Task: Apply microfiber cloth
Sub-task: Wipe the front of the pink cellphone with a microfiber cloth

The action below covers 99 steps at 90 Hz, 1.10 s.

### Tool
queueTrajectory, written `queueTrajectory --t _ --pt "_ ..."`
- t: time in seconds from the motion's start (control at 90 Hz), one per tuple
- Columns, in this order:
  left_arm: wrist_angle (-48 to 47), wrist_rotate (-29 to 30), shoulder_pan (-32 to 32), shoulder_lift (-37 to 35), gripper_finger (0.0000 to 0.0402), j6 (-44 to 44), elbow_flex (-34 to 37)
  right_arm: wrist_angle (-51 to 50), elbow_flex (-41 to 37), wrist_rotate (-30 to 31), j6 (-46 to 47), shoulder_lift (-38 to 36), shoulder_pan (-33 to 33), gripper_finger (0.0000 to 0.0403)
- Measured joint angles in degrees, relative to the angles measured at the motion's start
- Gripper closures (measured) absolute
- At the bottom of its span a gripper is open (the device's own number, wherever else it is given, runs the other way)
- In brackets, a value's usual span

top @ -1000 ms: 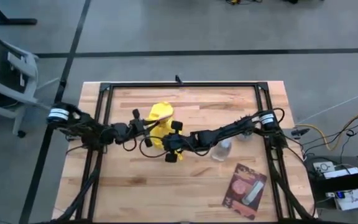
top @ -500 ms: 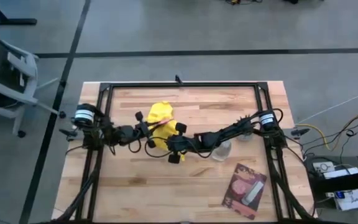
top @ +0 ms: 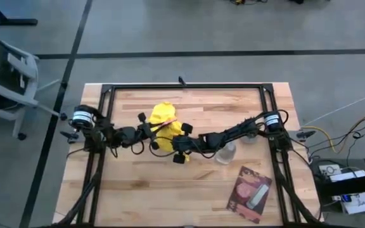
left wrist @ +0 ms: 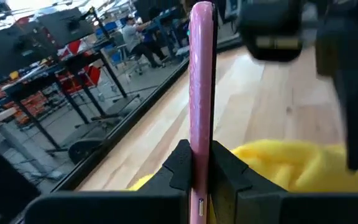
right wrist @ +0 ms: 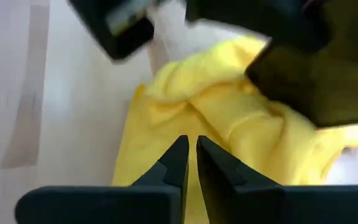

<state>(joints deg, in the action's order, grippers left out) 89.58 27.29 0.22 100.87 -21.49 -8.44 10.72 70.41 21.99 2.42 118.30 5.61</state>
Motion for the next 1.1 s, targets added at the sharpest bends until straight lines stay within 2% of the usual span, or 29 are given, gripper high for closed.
queueTrajectory --t 0.233,0.389,0.522,0.644,0.822,0.933,1.1 --pt "-1.3 1.8 -0.2 -1.6 0.0392 -17.4 0.7 0.3 -0.1 -0.1 -1.8 0.0 0.1 0.0351" --pt "-7.8 2.4 -0.2 -0.2 0.0392 -28.4 0.7 0.3 -0.1 -0.1 -3.8 0.0 0.4 0.0336" --pt "-11.1 2.3 -0.2 -0.1 0.0392 -28.9 0.5 -0.1 0.0 -0.5 -6.8 0.0 0.8 0.0324" --pt "-11.8 2.2 -0.2 -0.4 0.0379 -28.3 0.5 -2.7 0.8 -3.8 -8.3 -0.9 1.2 0.031" --pt "-12.3 2.0 -0.3 -1.1 0.0333 -28.4 0.8 -13.8 4.6 -10.1 -6.4 -3.7 1.3 0.0277" --pt "-12.7 1.5 -0.2 -1.5 0.0304 -26.6 1.1 -21.1 6.7 -10.4 -6.0 -6.0 1.3 0.0256" --pt "-13.0 1.2 -0.3 -2.2 0.0259 -25.3 1.4 -25.0 7.2 -10.3 -7.1 -9.9 0.5 0.0234"
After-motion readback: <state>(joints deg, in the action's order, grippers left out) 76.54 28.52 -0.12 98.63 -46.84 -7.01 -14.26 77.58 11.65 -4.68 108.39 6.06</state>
